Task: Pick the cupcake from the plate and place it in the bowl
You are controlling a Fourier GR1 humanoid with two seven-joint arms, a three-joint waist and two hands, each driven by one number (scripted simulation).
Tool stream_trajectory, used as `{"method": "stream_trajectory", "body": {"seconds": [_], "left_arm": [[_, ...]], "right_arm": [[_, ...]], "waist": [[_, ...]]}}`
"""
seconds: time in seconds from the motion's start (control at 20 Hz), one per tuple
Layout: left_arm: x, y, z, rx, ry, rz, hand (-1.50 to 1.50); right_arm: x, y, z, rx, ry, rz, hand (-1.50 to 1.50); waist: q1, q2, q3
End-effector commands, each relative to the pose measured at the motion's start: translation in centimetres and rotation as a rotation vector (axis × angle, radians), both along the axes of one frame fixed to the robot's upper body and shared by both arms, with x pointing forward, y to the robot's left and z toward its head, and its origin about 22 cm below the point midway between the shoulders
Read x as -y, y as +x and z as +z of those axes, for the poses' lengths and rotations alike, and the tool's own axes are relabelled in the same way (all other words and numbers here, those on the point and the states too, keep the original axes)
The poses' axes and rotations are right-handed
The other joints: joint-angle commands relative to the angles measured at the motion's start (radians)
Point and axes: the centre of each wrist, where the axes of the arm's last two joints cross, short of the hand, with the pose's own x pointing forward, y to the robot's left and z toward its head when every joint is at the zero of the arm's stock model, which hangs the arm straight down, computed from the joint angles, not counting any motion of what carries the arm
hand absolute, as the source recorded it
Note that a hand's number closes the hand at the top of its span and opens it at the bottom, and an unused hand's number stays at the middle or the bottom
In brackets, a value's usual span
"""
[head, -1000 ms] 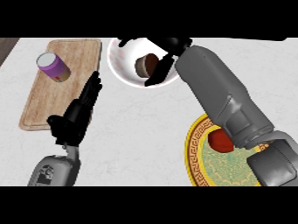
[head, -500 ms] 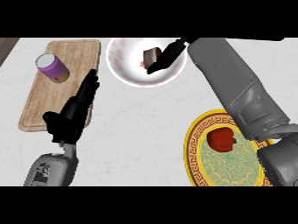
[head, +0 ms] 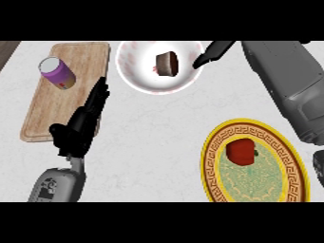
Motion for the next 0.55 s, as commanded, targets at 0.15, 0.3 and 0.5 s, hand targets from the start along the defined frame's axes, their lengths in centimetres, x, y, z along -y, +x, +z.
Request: {"method": "stream_trajectory", "body": {"seconds": [0.15,0.3,0.5], "left_arm": [[-0.2,0.3,-0.6,0.006,0.001,0.01,0.0],[-1.2,0.6,0.3,0.011,0.005,0.004,0.0],[0.7,0.0,0.8,0.017,-0.016,-0.009,0.0]], "right_arm": [[3.9,-0.1,-0.9,-0.057,0.035,0.105,-1.5],[5.2,-0.3,-1.7,-0.056,0.043,0.109,-1.5],[5.9,-0.6,-2.7,-0.062,0.035,0.108,-1.5]], "waist": [[-0.002,0.003,0.001],[0.001,0.005,0.001],[0.008,0.005,0.002]]}}
